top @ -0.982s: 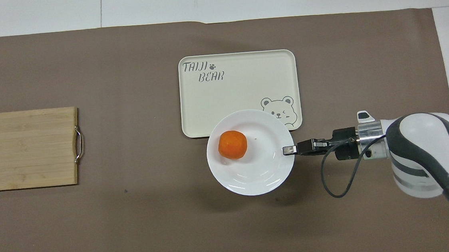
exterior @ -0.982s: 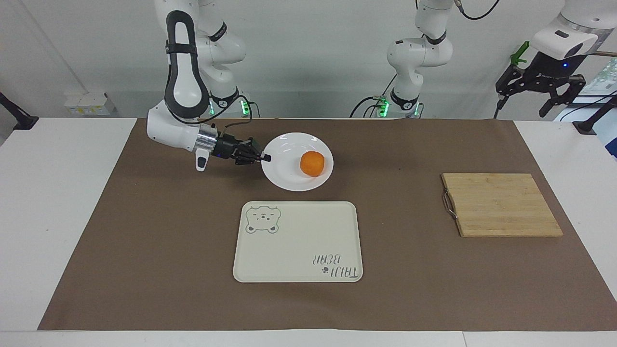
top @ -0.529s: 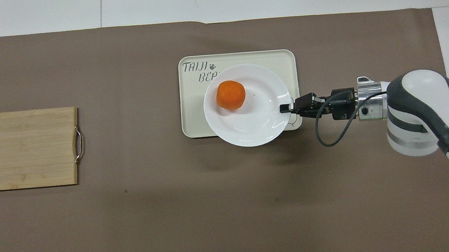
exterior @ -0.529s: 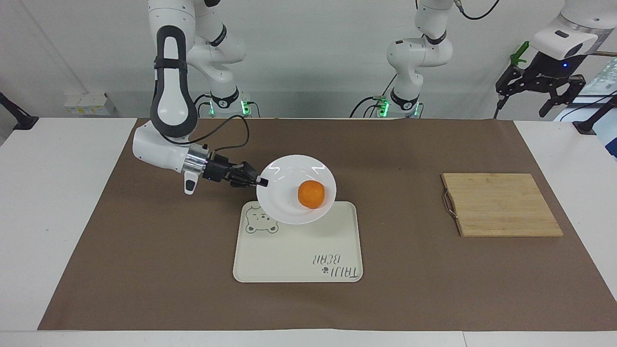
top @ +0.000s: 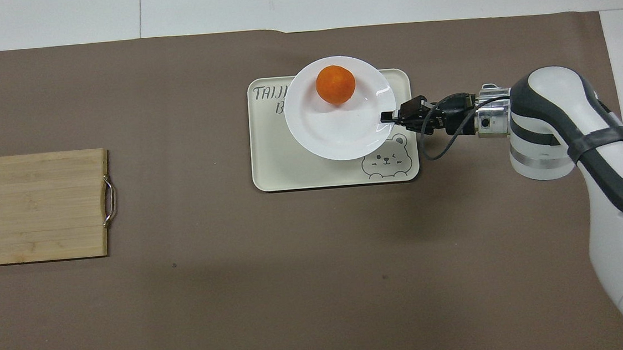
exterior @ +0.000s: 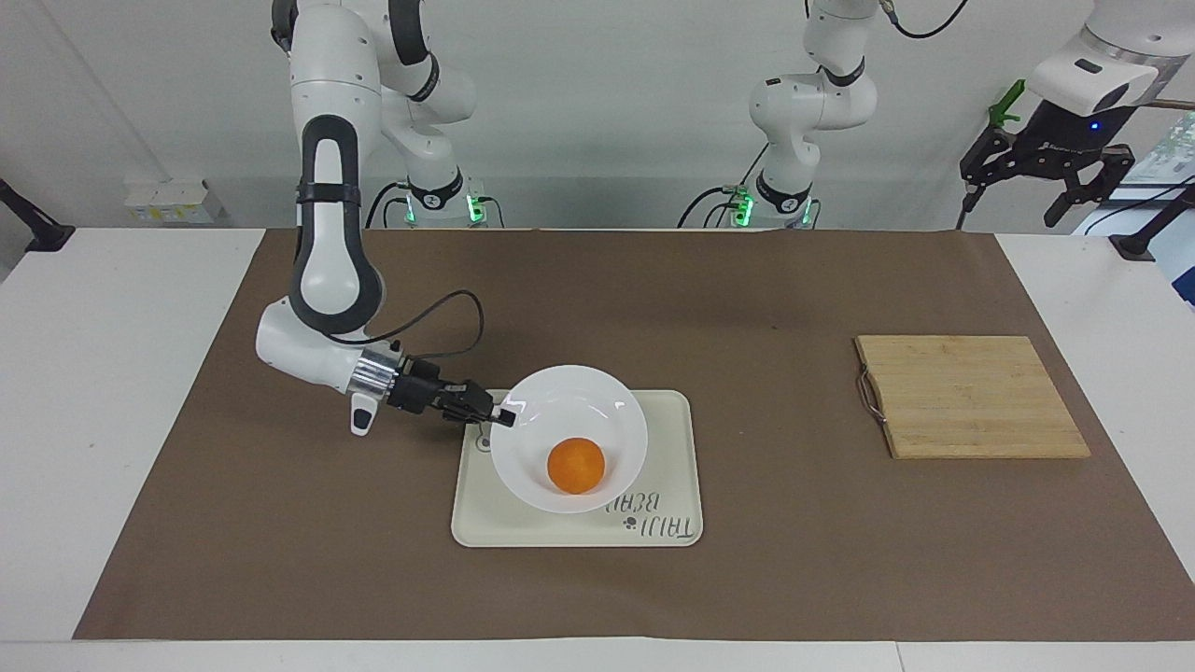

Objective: Place orange and plate with both arms
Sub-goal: 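Lift and slide the plate with the right gripper onto the tray, then lower the plate onto the tray and open the right gripper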

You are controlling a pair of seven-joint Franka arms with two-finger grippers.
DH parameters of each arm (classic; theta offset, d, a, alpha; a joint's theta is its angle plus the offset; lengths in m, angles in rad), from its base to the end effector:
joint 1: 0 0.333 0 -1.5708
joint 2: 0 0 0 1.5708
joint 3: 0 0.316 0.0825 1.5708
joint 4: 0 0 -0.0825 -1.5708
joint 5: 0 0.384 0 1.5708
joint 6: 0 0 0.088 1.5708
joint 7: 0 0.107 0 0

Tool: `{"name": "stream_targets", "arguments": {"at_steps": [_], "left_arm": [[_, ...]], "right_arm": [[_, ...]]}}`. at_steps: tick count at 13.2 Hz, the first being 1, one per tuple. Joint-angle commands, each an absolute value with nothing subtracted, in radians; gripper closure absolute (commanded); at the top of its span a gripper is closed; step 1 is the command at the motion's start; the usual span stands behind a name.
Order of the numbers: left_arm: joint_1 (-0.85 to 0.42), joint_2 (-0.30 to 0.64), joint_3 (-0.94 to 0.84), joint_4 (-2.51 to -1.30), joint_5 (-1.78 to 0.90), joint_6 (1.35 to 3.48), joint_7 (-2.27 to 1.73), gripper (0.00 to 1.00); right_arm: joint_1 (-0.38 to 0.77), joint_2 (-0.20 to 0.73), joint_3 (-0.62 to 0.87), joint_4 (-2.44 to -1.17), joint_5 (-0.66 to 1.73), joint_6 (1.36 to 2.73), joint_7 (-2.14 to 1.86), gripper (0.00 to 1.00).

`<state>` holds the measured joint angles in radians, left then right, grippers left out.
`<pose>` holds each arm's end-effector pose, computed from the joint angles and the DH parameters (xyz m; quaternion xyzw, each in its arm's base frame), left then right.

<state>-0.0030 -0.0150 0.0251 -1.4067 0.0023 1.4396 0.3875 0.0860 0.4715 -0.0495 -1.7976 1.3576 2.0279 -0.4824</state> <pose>0.5338 0.0122 0.6971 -0.9831 0.1815 -0.0233 0.0058 0.6502 0.0825 0.3020 -0.8410 0.1303 -0.0256 0.5244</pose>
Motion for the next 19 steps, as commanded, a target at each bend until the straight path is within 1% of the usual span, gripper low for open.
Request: {"name": "stream_targets", "arguments": {"at_steps": [1, 4, 11, 16, 19], "left_arm": [[-0.002, -0.034, 0.023, -1.425, 0.011, 1.433, 0.396, 0.00], [-0.002, -0.034, 0.023, -1.425, 0.011, 1.433, 0.394, 0.00], [-0.002, -0.034, 0.023, -1.425, 0.011, 1.433, 0.394, 0.00], [-0.002, -0.034, 0.023, -1.425, 0.011, 1.433, 0.394, 0.00], [-0.002, -0.034, 0.023, -1.425, 0.011, 1.431, 0.396, 0.00]], "right_arm": [[0.087, 0.512, -0.037, -1.764, 1.390, 2.052, -0.544, 1.00], [0.112, 0.517, -0.038, -1.773, 1.376, 2.088, -0.560, 1.00], [0.118, 0.546, -0.038, -1.802, 1.358, 2.092, -0.616, 1.00], [0.120, 0.546, -0.038, -1.812, 1.350, 2.111, -0.620, 1.00], [0.133, 0.546, -0.038, -1.825, 1.345, 2.160, -0.621, 1.00]]}}
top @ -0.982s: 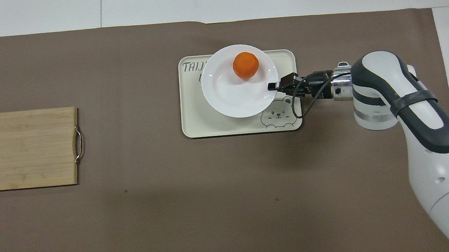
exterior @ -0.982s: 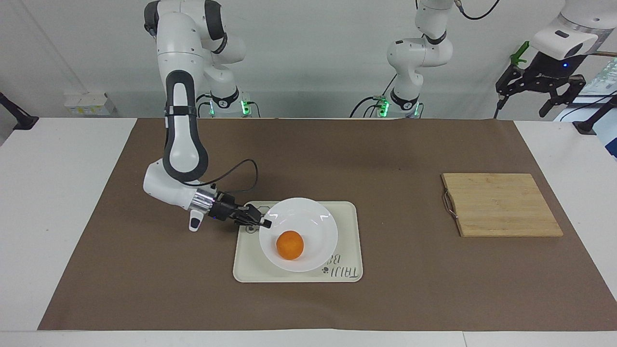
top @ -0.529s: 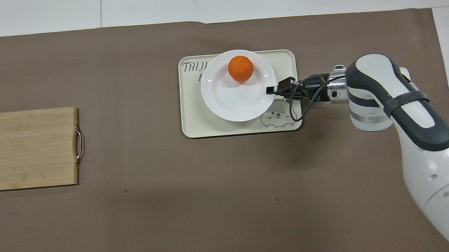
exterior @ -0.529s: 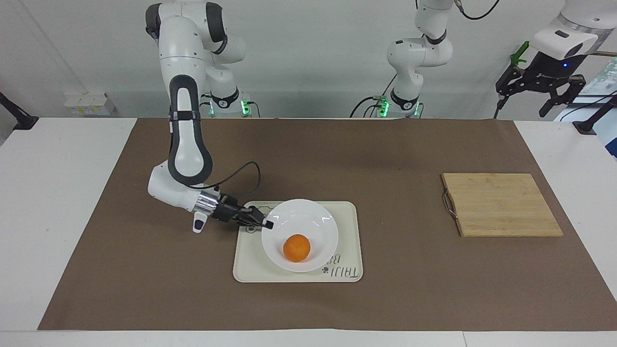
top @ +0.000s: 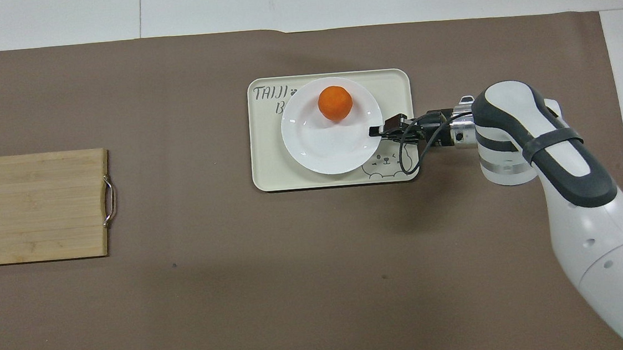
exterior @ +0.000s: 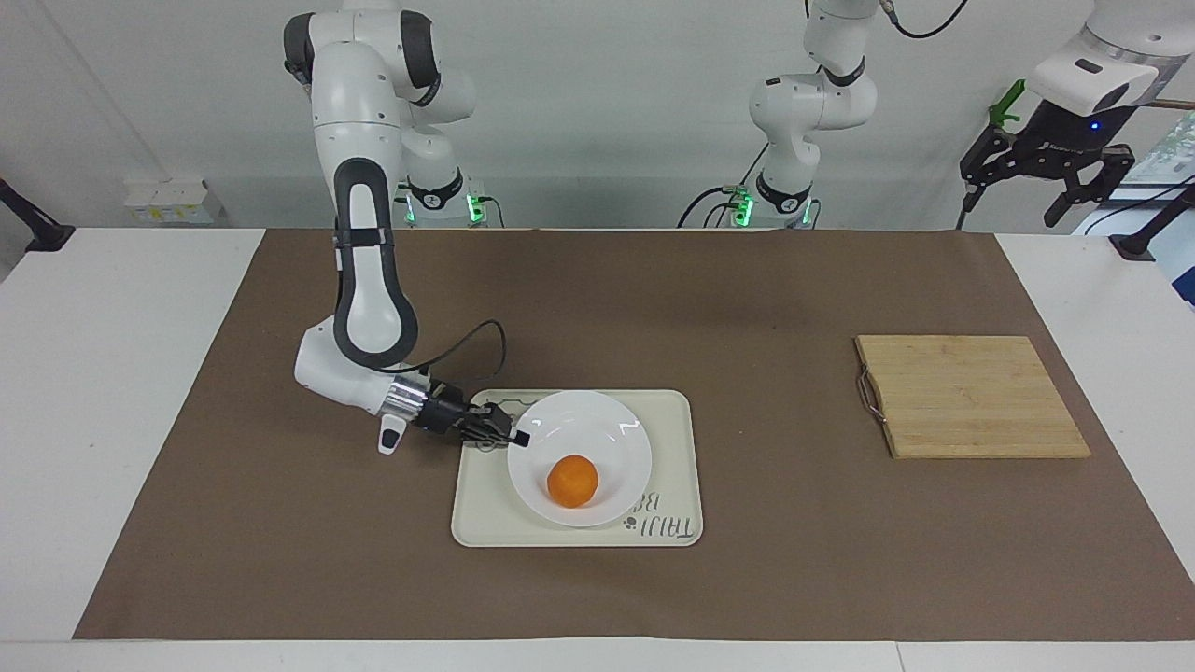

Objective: Place orange and plate with both arms
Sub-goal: 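Lower the plate onto the tray and open the right gripper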

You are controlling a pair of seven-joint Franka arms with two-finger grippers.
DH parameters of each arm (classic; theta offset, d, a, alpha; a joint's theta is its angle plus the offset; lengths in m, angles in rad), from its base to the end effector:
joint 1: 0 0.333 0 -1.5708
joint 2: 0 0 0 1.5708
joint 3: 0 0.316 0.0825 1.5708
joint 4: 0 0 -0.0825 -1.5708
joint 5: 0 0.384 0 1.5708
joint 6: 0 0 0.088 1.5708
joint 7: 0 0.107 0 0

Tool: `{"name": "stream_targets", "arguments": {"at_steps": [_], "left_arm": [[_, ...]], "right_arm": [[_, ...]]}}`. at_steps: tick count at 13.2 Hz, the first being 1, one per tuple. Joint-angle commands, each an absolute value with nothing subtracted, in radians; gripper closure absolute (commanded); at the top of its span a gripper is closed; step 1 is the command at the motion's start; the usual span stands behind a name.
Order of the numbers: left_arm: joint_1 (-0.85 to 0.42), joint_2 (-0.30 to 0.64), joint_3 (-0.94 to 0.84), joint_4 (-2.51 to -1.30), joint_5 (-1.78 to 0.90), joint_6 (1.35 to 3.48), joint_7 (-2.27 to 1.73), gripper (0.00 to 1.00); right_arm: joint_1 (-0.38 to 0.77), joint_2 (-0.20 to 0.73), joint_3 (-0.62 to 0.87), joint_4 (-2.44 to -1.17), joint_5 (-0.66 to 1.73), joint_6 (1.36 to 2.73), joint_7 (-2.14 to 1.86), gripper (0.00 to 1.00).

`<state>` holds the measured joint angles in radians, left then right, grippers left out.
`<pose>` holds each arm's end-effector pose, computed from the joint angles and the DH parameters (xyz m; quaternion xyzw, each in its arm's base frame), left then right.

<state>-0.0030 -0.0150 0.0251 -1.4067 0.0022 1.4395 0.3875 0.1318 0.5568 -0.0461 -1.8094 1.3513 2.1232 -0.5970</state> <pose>0.5338 0.0122 0.6971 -0.9831 0.1815 -0.0232 0.0057 0.6429 0.1015 0.2400 -0.8668 0.1044 -0.0328 0.4865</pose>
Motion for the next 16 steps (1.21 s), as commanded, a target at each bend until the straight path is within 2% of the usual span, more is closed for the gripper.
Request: {"name": "stream_targets", "arguments": {"at_steps": [1, 2, 4, 11, 16], "left_arm": [[-0.002, -0.034, 0.023, -1.425, 0.011, 1.433, 0.394, 0.00], [-0.002, -0.034, 0.023, -1.425, 0.011, 1.431, 0.396, 0.00], [-0.002, -0.034, 0.023, -1.425, 0.011, 1.431, 0.394, 0.00], [-0.002, -0.034, 0.023, -1.425, 0.011, 1.433, 0.396, 0.00], [-0.002, -0.034, 0.023, -1.425, 0.011, 1.433, 0.396, 0.00]], "right_arm": [[0.143, 0.546, -0.038, -1.825, 1.345, 2.160, -0.621, 0.89], [0.143, 0.546, -0.038, -1.825, 1.345, 2.161, -0.620, 0.72], [0.144, 0.543, -0.040, -1.822, 1.344, 2.163, -0.621, 0.00], [0.153, 0.473, -0.046, -1.807, 1.096, 2.259, -0.523, 0.00], [0.152, 0.422, -0.054, -1.809, 0.902, 2.269, -0.492, 0.00]]}}
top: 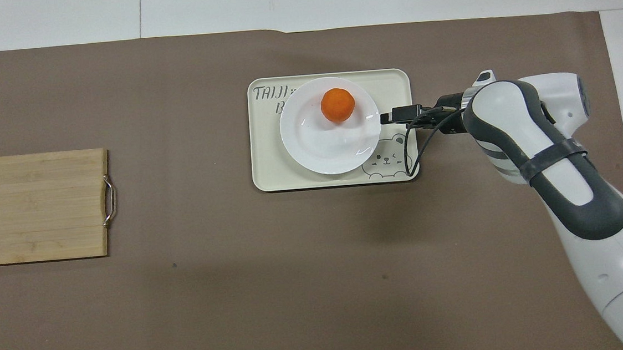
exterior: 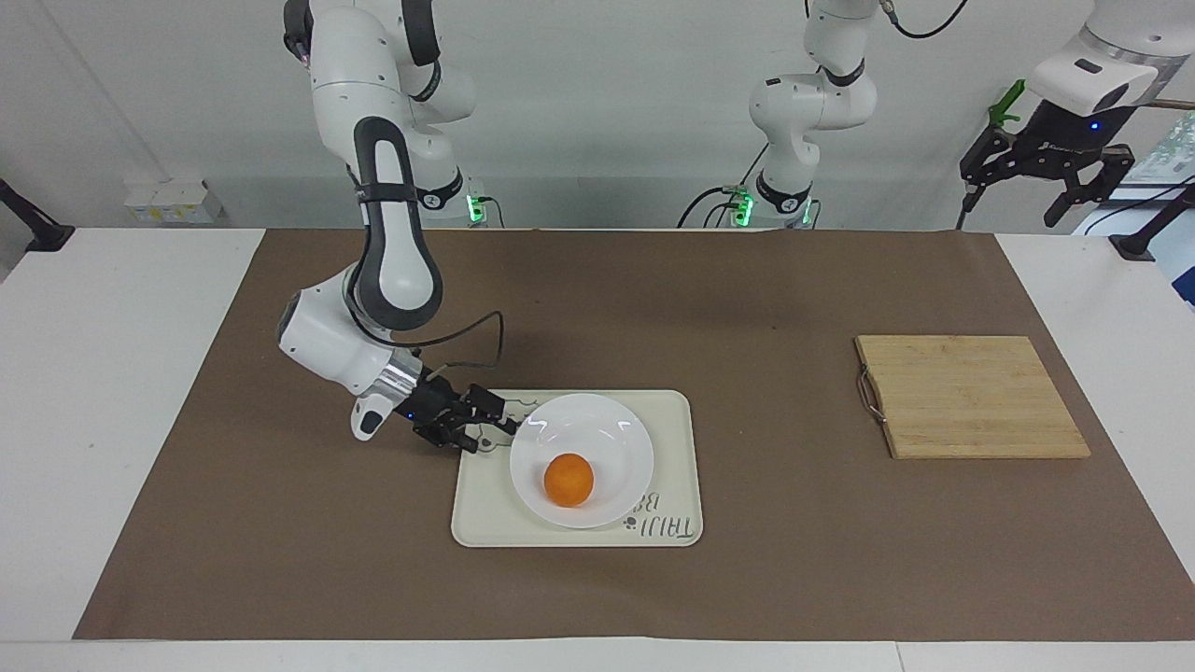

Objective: Place orange and plate with both arms

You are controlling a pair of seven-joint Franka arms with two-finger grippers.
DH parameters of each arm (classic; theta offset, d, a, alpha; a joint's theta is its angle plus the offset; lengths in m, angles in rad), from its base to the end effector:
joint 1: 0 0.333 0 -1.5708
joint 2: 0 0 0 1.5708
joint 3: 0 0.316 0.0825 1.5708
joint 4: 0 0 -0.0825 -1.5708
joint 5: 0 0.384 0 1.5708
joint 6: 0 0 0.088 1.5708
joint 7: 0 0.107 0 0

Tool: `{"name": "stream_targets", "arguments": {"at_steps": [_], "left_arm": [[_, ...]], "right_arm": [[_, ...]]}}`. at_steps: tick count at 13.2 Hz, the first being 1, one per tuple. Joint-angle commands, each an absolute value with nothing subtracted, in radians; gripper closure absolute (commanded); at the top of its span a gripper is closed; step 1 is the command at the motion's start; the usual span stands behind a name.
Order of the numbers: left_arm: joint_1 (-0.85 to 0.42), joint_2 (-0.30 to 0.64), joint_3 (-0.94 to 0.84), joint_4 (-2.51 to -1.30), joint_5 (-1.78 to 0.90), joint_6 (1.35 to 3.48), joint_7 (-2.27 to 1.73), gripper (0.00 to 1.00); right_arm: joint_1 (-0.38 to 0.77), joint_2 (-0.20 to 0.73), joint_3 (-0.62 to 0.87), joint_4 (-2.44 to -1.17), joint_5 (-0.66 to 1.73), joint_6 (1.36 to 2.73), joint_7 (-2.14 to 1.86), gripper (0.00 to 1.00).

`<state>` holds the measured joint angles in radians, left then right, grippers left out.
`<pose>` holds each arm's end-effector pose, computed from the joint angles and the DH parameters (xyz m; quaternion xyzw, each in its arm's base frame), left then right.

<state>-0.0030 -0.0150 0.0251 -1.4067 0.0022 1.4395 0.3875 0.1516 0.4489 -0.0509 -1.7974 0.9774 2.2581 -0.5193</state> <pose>0.5338 0.0122 0.6971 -0.9831 0.1815 -0.0232 0.0057 0.6534 0.0912 0.3093 -0.9348 0.0086 -0.0814 0.3456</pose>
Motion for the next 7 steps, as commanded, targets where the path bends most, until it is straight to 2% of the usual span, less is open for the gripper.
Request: {"name": "stream_targets", "arguments": {"at_steps": [1, 5, 7], "left_arm": [[-0.002, -0.034, 0.023, -1.425, 0.011, 1.431, 0.394, 0.00], [-0.002, -0.034, 0.023, -1.425, 0.011, 1.431, 0.394, 0.00], [-0.002, -0.034, 0.023, -1.425, 0.011, 1.433, 0.394, 0.00]], "right_arm": [[0.152, 0.407, -0.055, -1.810, 0.835, 2.269, -0.454, 0.00], [0.144, 0.333, -0.052, -1.810, 0.462, 2.246, -0.238, 0.00], [0.147, 0.295, -0.052, -1.812, 0.326, 2.182, -0.111, 0.00]]}}
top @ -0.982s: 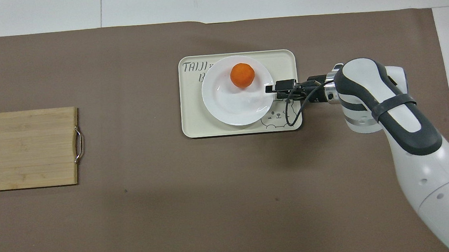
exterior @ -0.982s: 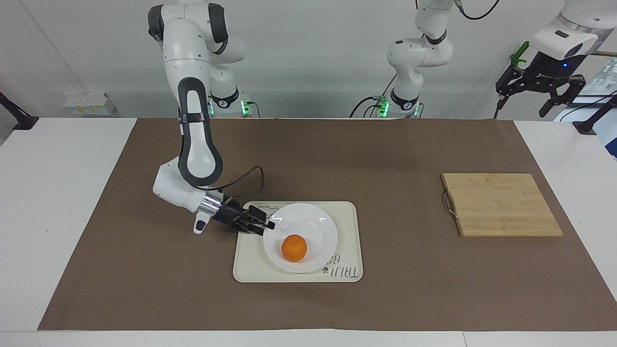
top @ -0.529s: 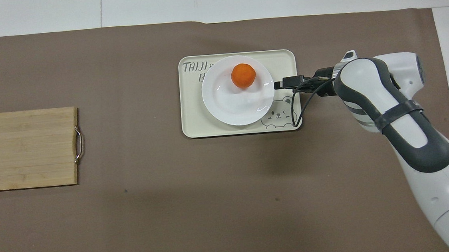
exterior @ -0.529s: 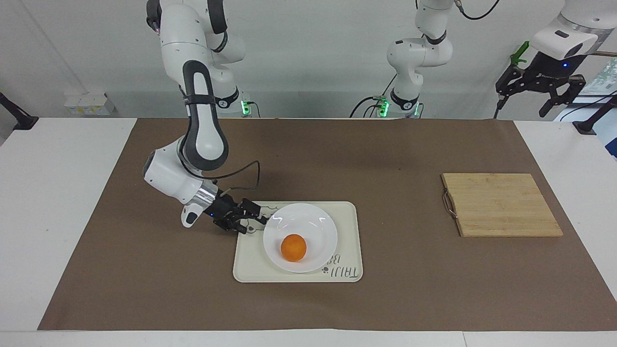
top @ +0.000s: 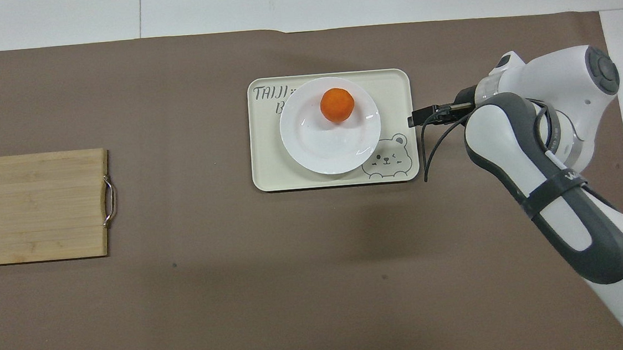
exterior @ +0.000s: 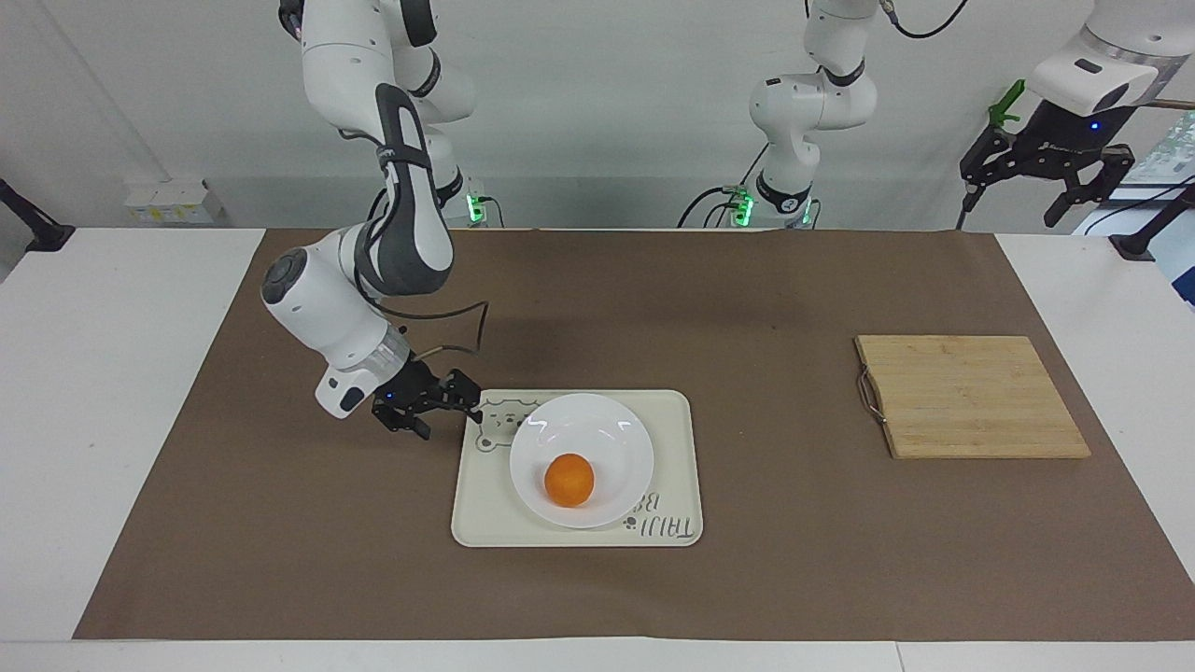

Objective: Place orange and plate with both arms

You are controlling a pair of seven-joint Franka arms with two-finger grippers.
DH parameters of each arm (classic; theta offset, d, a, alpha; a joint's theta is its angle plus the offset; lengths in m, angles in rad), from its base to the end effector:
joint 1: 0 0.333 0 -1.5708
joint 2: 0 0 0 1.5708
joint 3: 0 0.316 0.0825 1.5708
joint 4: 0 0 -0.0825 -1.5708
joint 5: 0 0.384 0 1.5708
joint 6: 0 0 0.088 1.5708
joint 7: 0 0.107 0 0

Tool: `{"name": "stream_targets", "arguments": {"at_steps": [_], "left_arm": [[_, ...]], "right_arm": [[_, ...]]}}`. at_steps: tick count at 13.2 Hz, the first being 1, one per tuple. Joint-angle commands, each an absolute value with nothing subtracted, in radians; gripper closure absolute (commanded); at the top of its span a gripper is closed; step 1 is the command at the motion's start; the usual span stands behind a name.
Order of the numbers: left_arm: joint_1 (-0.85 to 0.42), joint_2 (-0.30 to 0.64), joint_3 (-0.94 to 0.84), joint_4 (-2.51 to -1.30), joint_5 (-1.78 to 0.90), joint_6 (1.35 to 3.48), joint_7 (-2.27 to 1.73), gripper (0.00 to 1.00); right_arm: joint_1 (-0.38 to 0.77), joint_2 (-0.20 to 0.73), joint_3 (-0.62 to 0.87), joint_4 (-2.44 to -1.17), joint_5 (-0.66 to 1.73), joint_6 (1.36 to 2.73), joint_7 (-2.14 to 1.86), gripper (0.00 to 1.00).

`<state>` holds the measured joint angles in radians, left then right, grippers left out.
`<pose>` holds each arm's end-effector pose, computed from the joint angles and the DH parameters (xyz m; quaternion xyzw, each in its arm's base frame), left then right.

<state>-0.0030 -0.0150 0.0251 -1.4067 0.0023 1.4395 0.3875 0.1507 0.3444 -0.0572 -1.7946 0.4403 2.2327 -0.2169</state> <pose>0.5338 0.0122 0.6971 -0.9831 0.1815 -0.0232 0.0058 0.6472 0.0766 0.3697 -0.9841 -0.0286 -0.0572 0.1658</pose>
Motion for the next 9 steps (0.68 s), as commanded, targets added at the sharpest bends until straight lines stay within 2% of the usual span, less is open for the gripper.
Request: {"name": "stream_targets", "arguments": {"at_steps": [1, 5, 9], "left_arm": [[-0.002, -0.034, 0.023, -1.425, 0.011, 1.433, 0.394, 0.00], [-0.002, -0.034, 0.023, -1.425, 0.011, 1.433, 0.394, 0.00], [-0.002, -0.034, 0.023, -1.425, 0.011, 1.433, 0.394, 0.00]], "right_arm": [[0.152, 0.276, -0.051, -1.812, 0.257, 2.149, -0.053, 0.00], [0.155, 0.197, -0.041, -1.807, 0.048, 2.028, 0.122, 0.00], [0.137, 0.094, -0.052, -1.793, 0.038, 1.905, 0.138, 0.00]]}}
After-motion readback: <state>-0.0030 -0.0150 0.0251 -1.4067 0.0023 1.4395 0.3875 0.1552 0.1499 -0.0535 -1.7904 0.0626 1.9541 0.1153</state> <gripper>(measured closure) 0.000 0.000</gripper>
